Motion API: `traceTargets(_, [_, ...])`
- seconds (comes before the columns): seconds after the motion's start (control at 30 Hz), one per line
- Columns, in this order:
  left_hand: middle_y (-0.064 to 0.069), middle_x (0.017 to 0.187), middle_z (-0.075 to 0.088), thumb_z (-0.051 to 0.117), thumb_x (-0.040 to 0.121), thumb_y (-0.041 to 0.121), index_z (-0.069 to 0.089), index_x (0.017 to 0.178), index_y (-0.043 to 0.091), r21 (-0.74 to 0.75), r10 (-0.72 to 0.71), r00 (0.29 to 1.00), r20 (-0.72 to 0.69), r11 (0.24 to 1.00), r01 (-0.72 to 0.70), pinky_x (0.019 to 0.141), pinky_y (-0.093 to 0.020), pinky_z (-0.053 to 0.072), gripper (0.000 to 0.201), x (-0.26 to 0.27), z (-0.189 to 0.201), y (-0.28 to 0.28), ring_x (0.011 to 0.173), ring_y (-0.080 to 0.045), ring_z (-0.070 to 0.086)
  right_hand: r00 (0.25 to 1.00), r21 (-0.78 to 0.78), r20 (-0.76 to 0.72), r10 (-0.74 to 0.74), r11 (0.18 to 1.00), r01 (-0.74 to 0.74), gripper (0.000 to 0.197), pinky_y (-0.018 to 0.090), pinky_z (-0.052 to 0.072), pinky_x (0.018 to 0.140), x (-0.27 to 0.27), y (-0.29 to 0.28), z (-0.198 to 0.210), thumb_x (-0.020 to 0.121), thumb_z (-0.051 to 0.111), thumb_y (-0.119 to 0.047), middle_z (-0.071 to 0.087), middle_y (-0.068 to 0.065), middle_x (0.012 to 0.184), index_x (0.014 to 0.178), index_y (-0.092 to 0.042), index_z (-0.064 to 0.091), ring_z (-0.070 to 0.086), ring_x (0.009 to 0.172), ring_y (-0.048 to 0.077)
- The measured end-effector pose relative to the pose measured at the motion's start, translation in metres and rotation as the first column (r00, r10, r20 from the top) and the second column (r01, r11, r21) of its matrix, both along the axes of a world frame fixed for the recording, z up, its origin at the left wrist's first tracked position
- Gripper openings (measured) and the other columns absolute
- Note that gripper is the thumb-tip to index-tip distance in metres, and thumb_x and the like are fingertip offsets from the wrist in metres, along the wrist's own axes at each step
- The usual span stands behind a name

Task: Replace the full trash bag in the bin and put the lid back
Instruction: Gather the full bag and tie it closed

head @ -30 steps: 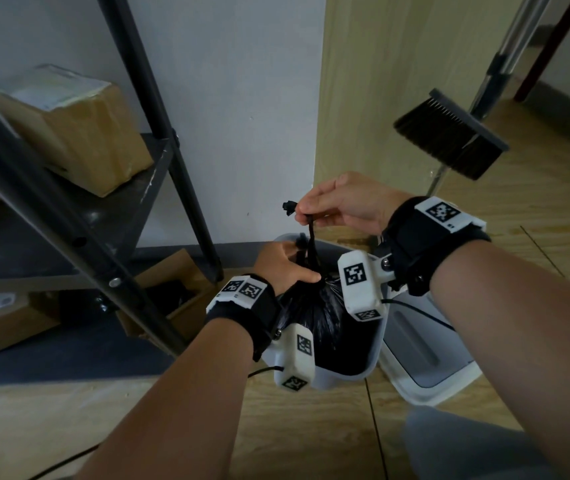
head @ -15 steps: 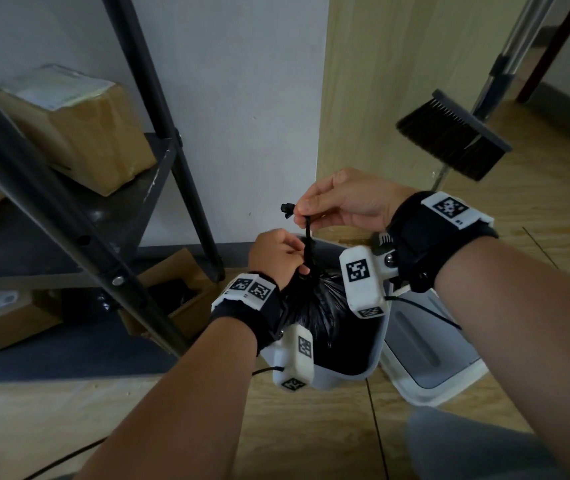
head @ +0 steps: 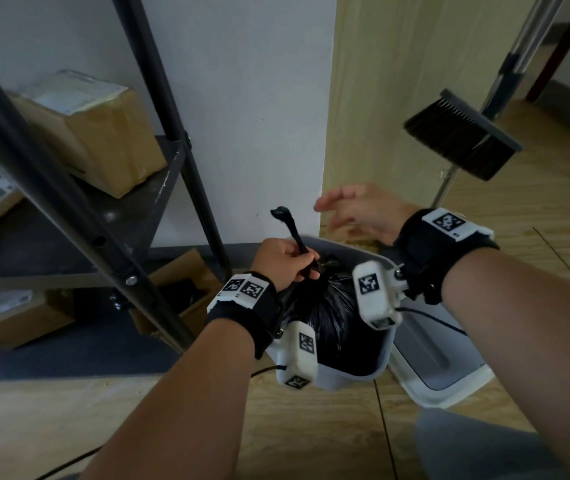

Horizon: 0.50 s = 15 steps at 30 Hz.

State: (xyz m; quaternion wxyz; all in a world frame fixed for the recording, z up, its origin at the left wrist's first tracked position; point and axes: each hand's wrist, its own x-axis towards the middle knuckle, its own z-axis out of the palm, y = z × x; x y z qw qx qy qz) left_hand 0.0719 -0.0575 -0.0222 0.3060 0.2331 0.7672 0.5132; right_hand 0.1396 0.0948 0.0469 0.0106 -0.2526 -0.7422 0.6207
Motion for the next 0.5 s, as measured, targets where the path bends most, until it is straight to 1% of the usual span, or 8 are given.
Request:
traceTargets(0.07, [-0.003,0.071,0.066,0.059,0.091,0.006,0.061,0.079,0.011,0.027,0.023,0.999,0.039,0.999,-0.024,0.048,-0.011,0.049,0.013,0.000,0.001,-0.002,0.048,-0.002,0.067,0.986,-0.011,0.126,0.113,0.994,-0.112,0.044,0.019,0.046,0.047,0.006,0.001,-0.010,0.086,0.053,0.011,0.064,0.004,0.125,0.122,-0.014,0.057,0.063,0.058,0.011])
traceTargets(0.1, [-0.003,0.070,0.065,0.059,0.091,0.006,0.058,0.077,0.013,0.035,0.038,0.998,0.055,0.999,-0.040,0.046,-0.011,0.048,0.015,0.000,0.002,-0.002,0.045,-0.002,0.066,0.967,-0.046,0.185,0.176,0.984,-0.170,0.047,0.019,0.048,0.045,0.008,0.000,-0.014,0.088,0.051,0.011,0.063,0.003,0.125,0.126,-0.019,0.053,0.064,0.057,0.012])
traceTargets(0.17, [-0.003,0.068,0.063,0.056,0.093,0.007,0.053,0.076,0.013,0.040,0.058,0.994,0.094,0.997,-0.062,0.042,-0.011,0.047,0.018,0.001,0.003,-0.001,0.042,-0.002,0.064,0.927,-0.111,0.264,0.266,0.963,-0.244,0.053,0.022,0.054,0.052,0.010,-0.001,-0.023,0.091,0.049,0.011,0.062,0.003,0.125,0.132,-0.024,0.048,0.066,0.063,0.015])
traceTargets(0.23, [-0.004,0.069,0.062,0.052,0.095,0.008,0.051,0.077,0.011,0.050,0.062,0.988,0.140,0.996,-0.069,0.042,-0.013,0.049,0.018,0.001,0.003,0.001,0.041,-0.003,0.064,0.904,-0.131,0.300,0.305,0.952,-0.277,0.051,0.024,0.058,0.059,0.009,-0.001,-0.032,0.090,0.052,0.010,0.065,0.006,0.114,0.131,-0.020,0.051,0.067,0.069,0.017])
traceTargets(0.33, [-0.008,0.067,0.061,0.055,0.094,0.007,0.050,0.081,0.005,0.080,0.100,0.980,0.170,0.990,-0.115,0.040,-0.015,0.050,0.013,0.002,0.004,0.001,0.039,-0.005,0.062,0.897,-0.106,0.308,0.316,0.949,-0.298,0.027,0.019,0.058,0.057,0.007,-0.001,-0.039,0.086,0.064,0.003,0.065,0.008,0.078,0.110,-0.007,0.064,0.064,0.059,0.011])
traceTargets(0.4, [-0.010,0.065,0.061,0.059,0.091,0.006,0.050,0.078,0.005,0.111,0.137,0.978,0.157,0.982,-0.155,0.041,-0.016,0.051,0.016,0.001,0.003,0.000,0.038,-0.006,0.062,0.900,-0.061,0.304,0.312,0.949,-0.308,0.008,0.016,0.052,0.050,0.006,-0.002,-0.040,0.084,0.070,-0.004,0.061,0.003,0.061,0.090,-0.007,0.068,0.057,0.049,0.007])
traceTargets(0.43, [-0.011,0.065,0.062,0.061,0.090,0.006,0.050,0.076,0.006,0.122,0.152,0.976,0.155,0.978,-0.171,0.041,-0.016,0.051,0.017,0.000,0.003,0.000,0.039,-0.007,0.062,0.904,-0.038,0.296,0.307,0.950,-0.310,0.003,0.016,0.048,0.046,0.005,-0.003,-0.039,0.083,0.071,-0.007,0.057,0.000,0.054,0.083,-0.009,0.069,0.053,0.045,0.006])
traceTargets(0.5, [-0.011,0.067,0.062,0.063,0.088,0.006,0.052,0.076,0.005,0.133,0.173,0.971,0.166,0.972,-0.196,0.042,-0.017,0.052,0.016,0.000,0.003,0.000,0.040,-0.008,0.062,0.915,0.016,0.277,0.294,0.951,-0.310,0.008,0.016,0.039,0.042,0.003,-0.005,-0.040,0.084,0.070,-0.009,0.051,-0.005,0.044,0.077,-0.012,0.068,0.045,0.039,0.005])
